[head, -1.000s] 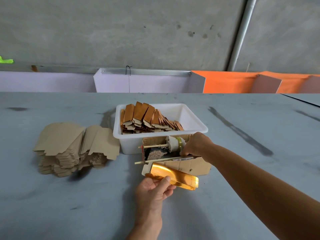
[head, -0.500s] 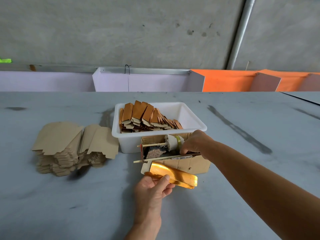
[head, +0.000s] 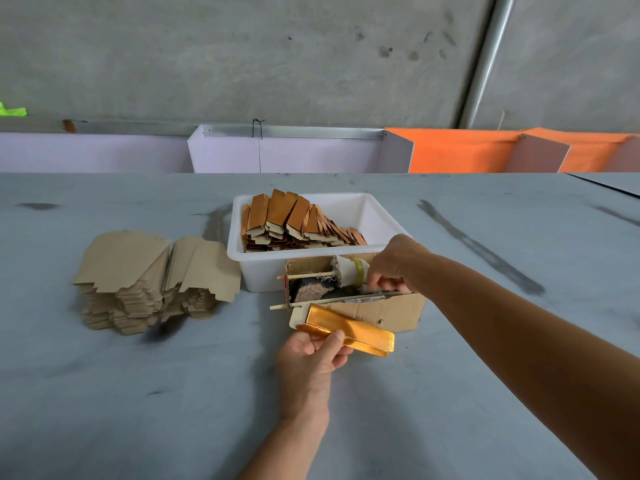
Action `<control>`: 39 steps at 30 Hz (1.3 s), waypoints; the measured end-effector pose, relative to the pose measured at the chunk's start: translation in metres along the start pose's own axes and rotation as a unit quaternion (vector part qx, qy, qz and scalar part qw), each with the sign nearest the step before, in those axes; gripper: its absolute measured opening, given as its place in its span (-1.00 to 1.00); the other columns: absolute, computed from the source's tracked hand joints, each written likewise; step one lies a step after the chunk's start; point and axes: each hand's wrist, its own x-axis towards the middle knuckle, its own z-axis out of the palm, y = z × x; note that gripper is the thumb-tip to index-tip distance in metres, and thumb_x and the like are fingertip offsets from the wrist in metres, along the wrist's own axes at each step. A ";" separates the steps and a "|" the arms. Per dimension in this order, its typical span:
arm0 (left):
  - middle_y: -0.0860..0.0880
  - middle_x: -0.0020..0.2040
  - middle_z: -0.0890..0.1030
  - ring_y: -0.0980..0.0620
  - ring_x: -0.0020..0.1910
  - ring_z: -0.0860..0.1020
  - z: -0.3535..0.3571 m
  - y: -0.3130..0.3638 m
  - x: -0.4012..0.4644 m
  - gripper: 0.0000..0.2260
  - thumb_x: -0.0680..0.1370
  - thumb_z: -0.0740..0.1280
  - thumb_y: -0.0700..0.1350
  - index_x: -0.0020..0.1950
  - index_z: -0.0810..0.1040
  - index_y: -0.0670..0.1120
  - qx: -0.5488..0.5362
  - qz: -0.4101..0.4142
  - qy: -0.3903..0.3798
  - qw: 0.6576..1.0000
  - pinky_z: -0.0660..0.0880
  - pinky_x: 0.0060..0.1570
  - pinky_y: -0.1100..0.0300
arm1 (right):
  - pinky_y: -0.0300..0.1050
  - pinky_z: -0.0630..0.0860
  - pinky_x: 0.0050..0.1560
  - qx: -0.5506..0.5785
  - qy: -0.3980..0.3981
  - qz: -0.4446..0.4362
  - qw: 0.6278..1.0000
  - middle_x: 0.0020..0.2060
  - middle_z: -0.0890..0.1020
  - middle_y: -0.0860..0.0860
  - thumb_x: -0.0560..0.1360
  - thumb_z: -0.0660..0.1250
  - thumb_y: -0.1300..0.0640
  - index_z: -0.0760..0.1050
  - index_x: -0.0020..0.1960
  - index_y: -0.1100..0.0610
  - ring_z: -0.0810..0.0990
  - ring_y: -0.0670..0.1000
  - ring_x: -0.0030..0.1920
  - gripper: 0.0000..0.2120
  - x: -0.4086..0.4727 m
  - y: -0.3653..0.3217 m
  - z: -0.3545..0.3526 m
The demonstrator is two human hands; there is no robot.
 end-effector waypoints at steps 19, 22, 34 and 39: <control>-0.02 -0.36 0.65 0.06 -0.38 0.61 0.011 -0.008 0.001 -0.87 0.48 0.36 -0.35 -0.20 0.55 -0.15 -0.001 0.026 0.012 1.000 0.54 -0.36 0.30 | -0.41 0.21 -0.65 0.152 0.017 0.012 0.988 -0.26 0.52 0.19 0.31 0.41 0.47 0.45 -0.19 0.27 0.44 0.03 -0.37 -0.80 -0.022 0.013 -0.002; -0.05 -0.36 0.64 0.05 -0.40 0.60 0.012 -0.008 0.000 -0.87 0.48 0.35 -0.37 -0.20 0.54 -0.17 -0.010 0.023 0.015 1.000 0.55 -0.36 0.29 | -0.41 0.20 -0.67 0.184 0.023 0.004 0.983 -0.25 0.53 0.20 0.31 0.43 0.45 0.50 -0.04 0.30 0.45 0.02 -0.40 -0.74 -0.033 0.020 -0.002; -0.08 -0.31 0.66 -0.04 -0.32 0.63 0.009 -0.006 -0.001 -0.93 0.49 0.36 -0.34 -0.15 0.55 -0.20 -0.010 0.022 0.015 1.000 0.57 -0.32 0.27 | -0.39 0.29 -0.66 0.259 0.046 -0.032 0.964 -0.27 0.57 0.10 0.35 0.47 0.37 0.47 -0.25 0.18 0.52 -0.05 -0.42 -0.80 -0.058 0.047 0.012; -0.04 -0.30 0.68 -0.01 -0.30 0.65 0.009 -0.006 -0.002 -0.93 0.49 0.37 -0.32 -0.13 0.58 -0.17 -0.004 0.019 0.016 1.000 0.57 -0.32 0.28 | -0.34 0.29 -0.60 0.251 0.067 -0.055 0.964 -0.31 0.56 0.07 0.37 0.48 0.31 0.46 -0.25 0.14 0.52 -0.06 -0.40 -0.79 -0.059 0.054 0.019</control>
